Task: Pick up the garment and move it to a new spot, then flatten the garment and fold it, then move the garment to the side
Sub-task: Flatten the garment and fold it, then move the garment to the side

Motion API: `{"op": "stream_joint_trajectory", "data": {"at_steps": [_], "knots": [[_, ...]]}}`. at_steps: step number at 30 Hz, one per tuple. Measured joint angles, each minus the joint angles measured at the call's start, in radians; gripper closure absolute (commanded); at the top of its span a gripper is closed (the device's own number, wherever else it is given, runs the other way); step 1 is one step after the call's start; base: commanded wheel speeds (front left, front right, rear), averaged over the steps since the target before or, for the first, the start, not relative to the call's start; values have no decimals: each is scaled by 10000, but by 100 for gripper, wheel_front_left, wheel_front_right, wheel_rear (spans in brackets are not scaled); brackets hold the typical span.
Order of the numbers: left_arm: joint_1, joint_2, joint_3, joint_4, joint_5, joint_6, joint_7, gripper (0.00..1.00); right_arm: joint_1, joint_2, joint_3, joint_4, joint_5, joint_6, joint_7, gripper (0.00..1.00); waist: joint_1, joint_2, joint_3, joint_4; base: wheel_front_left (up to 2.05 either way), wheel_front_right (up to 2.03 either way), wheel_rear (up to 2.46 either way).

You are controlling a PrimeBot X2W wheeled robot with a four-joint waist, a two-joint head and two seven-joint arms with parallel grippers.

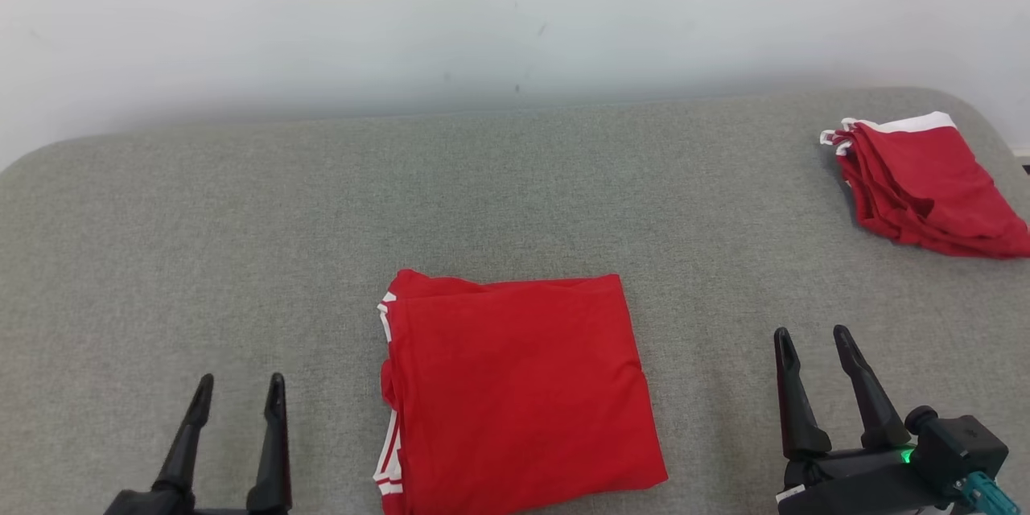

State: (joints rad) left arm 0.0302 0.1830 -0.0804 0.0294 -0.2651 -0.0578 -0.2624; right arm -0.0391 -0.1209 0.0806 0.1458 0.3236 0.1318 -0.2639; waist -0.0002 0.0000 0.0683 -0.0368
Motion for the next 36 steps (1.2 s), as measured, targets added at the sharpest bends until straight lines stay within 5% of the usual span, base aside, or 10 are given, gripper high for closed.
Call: {"op": "stream_joint_trajectory", "data": {"at_steps": [12, 36], "knots": [[401, -811, 1563, 134, 529, -274, 0, 0, 331, 54, -61, -77, -345, 0, 0, 0, 1, 0, -242, -55, 0, 0, 0], [516, -1166, 1578, 677, 984, -715, 0, 0, 766, 159, -2, 198, -617, 0, 0, 0, 2, 0, -527, 6, 0, 0, 0]]}}
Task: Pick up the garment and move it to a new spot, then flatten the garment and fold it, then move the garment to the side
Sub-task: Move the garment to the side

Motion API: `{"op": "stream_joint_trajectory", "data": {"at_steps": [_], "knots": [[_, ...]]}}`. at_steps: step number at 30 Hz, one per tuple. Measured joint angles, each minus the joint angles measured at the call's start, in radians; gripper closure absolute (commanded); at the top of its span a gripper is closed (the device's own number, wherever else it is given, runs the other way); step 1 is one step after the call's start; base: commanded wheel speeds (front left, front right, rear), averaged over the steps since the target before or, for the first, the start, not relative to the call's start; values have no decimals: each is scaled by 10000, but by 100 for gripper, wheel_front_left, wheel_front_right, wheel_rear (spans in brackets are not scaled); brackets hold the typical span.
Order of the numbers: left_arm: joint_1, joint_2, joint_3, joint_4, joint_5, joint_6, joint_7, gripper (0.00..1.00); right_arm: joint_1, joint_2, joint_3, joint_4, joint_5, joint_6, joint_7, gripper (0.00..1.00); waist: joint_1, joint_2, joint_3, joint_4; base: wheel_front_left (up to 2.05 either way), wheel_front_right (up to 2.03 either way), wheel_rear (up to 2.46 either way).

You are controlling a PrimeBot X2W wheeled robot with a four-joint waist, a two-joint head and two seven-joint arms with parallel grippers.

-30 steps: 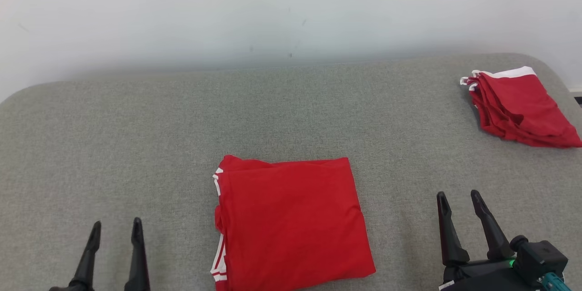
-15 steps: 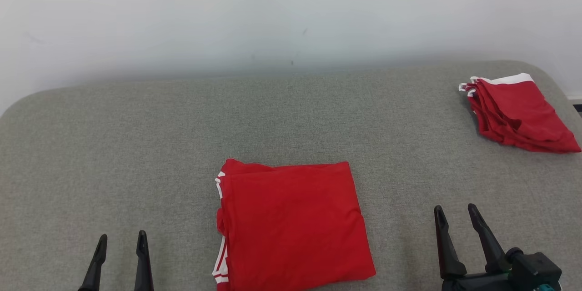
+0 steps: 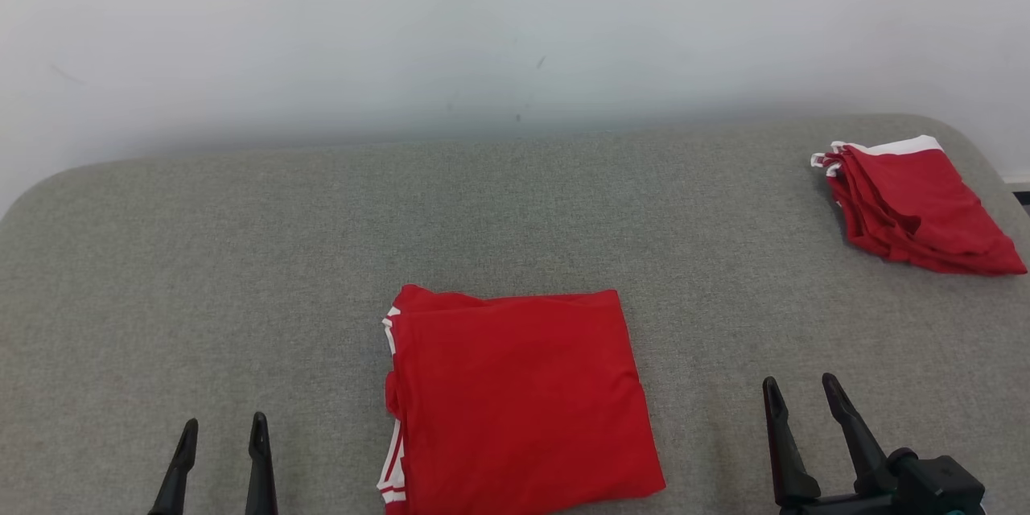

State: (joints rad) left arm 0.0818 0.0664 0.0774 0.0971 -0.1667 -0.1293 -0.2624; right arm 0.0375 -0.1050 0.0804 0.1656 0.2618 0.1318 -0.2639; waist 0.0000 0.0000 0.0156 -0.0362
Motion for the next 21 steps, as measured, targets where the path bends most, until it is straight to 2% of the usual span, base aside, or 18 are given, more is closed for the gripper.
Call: {"op": "stream_joint_trajectory", "data": {"at_steps": [15, 21], "knots": [[53, -25, -10, -86, 56, -15, 0, 0, -32, -27, 79, 159, -12, 0, 0, 0, 0, 1, 54, -41, 0, 0, 0], [10, -42, -186, -107, 56, -17, 0, 0, -474, -130, 326, 439, -8, 0, 0, 0, 0, 1, 140, 143, 0, 0, 0]]}}
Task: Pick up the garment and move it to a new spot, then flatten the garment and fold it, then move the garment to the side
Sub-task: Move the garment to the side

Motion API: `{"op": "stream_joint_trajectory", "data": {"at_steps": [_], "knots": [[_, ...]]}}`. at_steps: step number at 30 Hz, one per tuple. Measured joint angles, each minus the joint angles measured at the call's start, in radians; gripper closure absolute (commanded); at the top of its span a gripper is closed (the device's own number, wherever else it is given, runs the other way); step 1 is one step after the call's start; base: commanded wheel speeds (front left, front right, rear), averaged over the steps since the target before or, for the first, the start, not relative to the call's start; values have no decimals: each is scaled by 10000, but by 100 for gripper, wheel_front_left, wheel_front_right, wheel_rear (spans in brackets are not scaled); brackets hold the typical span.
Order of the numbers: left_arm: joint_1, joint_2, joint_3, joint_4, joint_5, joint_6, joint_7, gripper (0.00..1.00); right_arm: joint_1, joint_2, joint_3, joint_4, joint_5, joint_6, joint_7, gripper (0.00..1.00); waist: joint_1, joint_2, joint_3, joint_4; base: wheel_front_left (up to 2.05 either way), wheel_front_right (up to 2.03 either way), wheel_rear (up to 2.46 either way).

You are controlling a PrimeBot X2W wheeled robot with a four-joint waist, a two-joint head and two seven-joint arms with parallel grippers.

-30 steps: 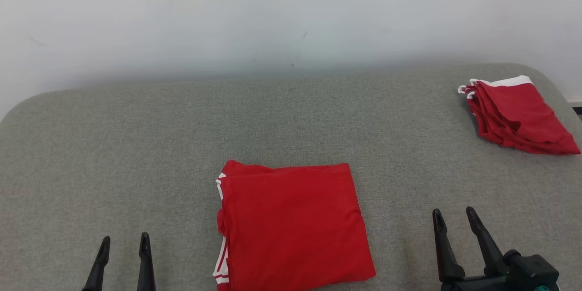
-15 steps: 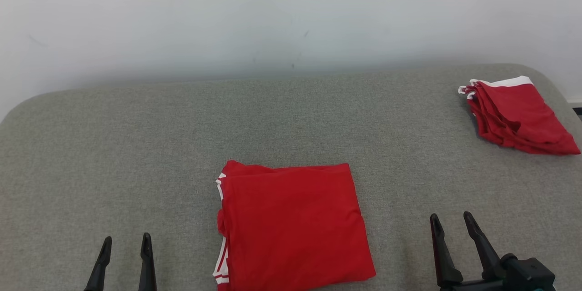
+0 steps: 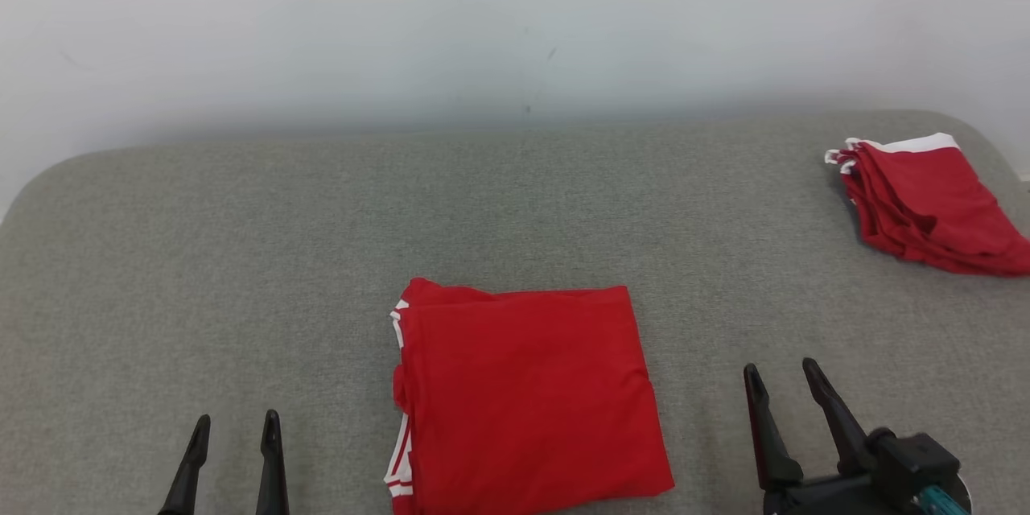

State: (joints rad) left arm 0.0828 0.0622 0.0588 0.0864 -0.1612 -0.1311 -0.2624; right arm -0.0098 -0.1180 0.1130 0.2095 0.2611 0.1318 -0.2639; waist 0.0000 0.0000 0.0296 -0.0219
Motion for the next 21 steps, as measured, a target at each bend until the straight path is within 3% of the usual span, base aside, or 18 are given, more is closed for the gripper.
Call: {"op": "stream_joint_trajectory", "data": {"at_steps": [6, 21], "knots": [[-68, 10, -148, 12, -13, 0, 0, 0, -1093, -201, 617, 1058, 36, 0, 61, 0, 0, 1, 144, 325, 0, 0, 0], [-525, 54, -487, 251, -148, 0, 0, 0, -3211, 40, 1363, 4684, 477, 0, 788, 0, 0, 1, 603, 1302, 0, 0, 0]]}}
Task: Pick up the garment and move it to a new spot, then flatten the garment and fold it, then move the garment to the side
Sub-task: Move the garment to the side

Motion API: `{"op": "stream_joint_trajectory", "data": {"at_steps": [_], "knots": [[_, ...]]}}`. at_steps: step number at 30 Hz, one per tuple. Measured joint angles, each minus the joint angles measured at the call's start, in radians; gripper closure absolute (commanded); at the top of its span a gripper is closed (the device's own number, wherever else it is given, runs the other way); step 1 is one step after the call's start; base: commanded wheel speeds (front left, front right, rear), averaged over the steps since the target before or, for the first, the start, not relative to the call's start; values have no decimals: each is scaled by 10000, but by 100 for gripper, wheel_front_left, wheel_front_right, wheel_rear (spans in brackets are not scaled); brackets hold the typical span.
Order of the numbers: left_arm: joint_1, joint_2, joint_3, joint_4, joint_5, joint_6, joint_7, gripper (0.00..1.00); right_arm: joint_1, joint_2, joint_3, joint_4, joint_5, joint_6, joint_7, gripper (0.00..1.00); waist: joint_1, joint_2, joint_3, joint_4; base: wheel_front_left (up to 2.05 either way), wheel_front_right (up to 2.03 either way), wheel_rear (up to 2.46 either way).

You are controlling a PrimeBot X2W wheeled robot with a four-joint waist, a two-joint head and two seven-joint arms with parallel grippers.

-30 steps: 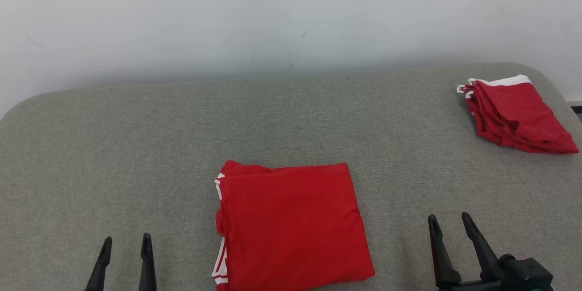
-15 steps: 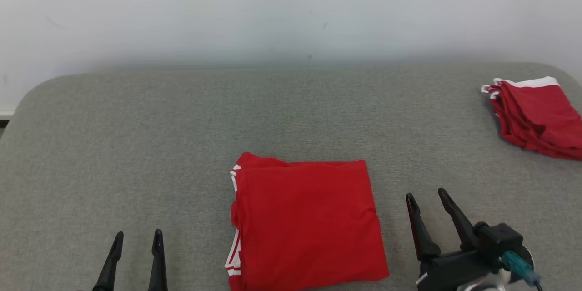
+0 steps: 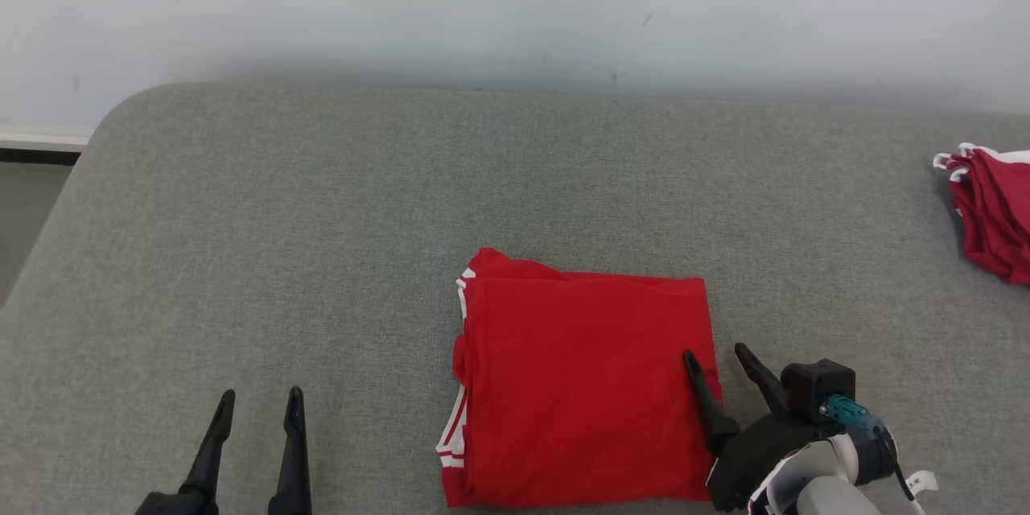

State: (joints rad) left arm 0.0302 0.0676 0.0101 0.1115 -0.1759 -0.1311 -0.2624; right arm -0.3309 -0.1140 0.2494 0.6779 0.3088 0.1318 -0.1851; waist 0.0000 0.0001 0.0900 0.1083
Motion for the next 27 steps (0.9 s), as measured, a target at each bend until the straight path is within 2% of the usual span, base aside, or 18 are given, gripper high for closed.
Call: {"op": "stream_joint_trajectory", "data": {"at_steps": [12, 14, 22, 27], "knots": [[-181, -6, -6, 96, -17, 0, 0, 0, -811, 265, 472, 1808, 602, 0, 245, 0, 0, 0, 238, 117, 0, 0, 0], [-207, -8, -8, 102, -27, 0, 0, 0, -876, 322, 644, 1918, 836, -15, 368, 100, 0, -1, 265, 108, 0, 0, 0], [-341, -31, 12, 67, -73, 0, 0, 0, -1487, 249, 1152, 2125, 1239, -12, 267, 100, 0, -1, 498, 40, 0, 0, 0], [-663, -46, -59, -17, -94, 0, 0, 0, -2523, -320, 1455, 2096, 1139, -12, 276, 100, 1, -1, 858, -37, 0, 0, 0]]}}
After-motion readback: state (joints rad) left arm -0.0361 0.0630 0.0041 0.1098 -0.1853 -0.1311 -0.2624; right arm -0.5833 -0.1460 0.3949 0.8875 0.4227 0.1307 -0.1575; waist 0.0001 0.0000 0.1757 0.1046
